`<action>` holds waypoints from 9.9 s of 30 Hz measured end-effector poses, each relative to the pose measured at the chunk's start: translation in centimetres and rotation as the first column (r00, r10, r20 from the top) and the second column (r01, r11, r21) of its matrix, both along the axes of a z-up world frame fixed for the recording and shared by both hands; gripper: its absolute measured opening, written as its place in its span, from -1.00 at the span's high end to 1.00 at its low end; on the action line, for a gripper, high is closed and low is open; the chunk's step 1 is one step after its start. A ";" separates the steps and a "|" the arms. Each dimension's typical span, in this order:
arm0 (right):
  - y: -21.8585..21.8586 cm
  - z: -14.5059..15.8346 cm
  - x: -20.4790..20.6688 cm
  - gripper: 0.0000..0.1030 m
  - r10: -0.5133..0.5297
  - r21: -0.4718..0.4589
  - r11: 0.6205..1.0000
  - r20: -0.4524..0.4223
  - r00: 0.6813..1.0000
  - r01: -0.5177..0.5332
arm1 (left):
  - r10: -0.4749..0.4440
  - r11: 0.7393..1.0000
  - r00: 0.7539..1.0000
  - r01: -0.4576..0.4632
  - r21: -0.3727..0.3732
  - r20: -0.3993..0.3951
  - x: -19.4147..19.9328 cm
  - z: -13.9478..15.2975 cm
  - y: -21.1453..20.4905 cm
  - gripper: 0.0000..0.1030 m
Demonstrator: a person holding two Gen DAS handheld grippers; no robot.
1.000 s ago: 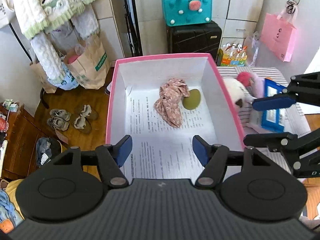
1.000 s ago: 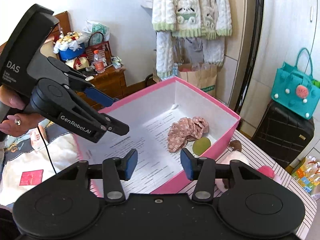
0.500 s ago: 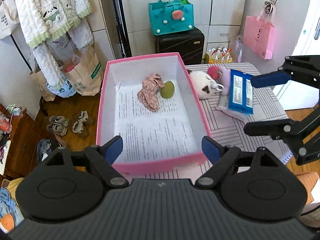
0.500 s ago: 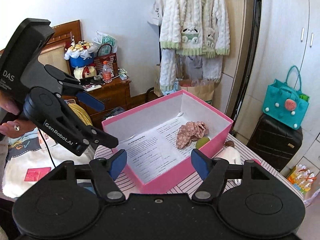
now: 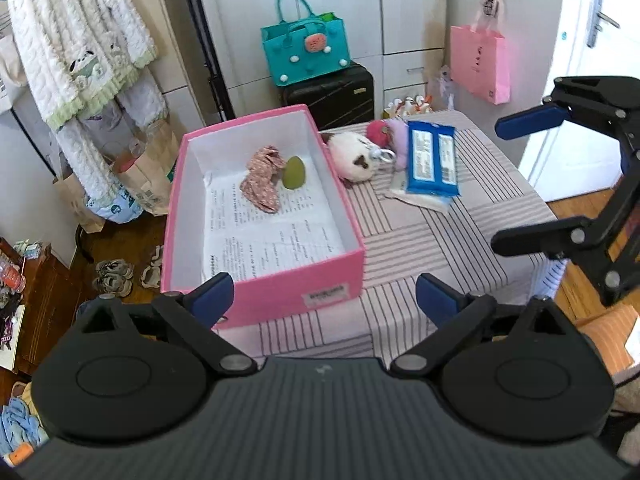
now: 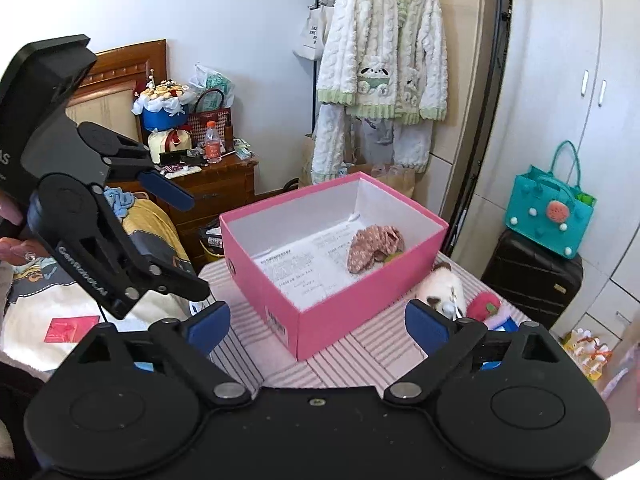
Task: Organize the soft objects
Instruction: 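Move the left gripper toward the blue wet-wipes pack on the table, then grasp the blue wet-wipes pack with the left gripper and lift it, then carry the wet-wipes pack with the left gripper into the pink box, then lower the wet-wipes pack onto the box floor and open the left gripper, then move both grippers toward the purple plush bunny on the table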
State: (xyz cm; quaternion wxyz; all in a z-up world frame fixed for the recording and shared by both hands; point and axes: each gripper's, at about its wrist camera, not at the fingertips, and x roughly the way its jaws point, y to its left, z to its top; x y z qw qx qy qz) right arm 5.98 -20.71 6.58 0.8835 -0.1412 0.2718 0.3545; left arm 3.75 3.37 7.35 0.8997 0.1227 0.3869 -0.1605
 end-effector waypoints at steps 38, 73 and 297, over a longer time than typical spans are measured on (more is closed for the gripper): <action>-13.4 -9.3 6.6 -0.86 -0.320 0.227 0.924 0.023 0.947 0.307 | -0.216 0.904 0.976 0.201 -0.378 0.002 3.4 -9.5 -11.2 -0.88; -15.4 -15.0 23.3 0.17 -0.143 0.140 0.977 -0.116 0.983 0.158 | -0.045 0.927 0.999 0.050 -0.372 0.024 11.8 -17.5 -16.8 0.17; -8.4 -9.4 -1.9 -0.69 -0.081 0.044 0.995 -0.171 0.982 0.090 | -0.181 0.979 0.983 0.180 -0.098 -0.003 -3.9 -6.0 -6.4 -0.84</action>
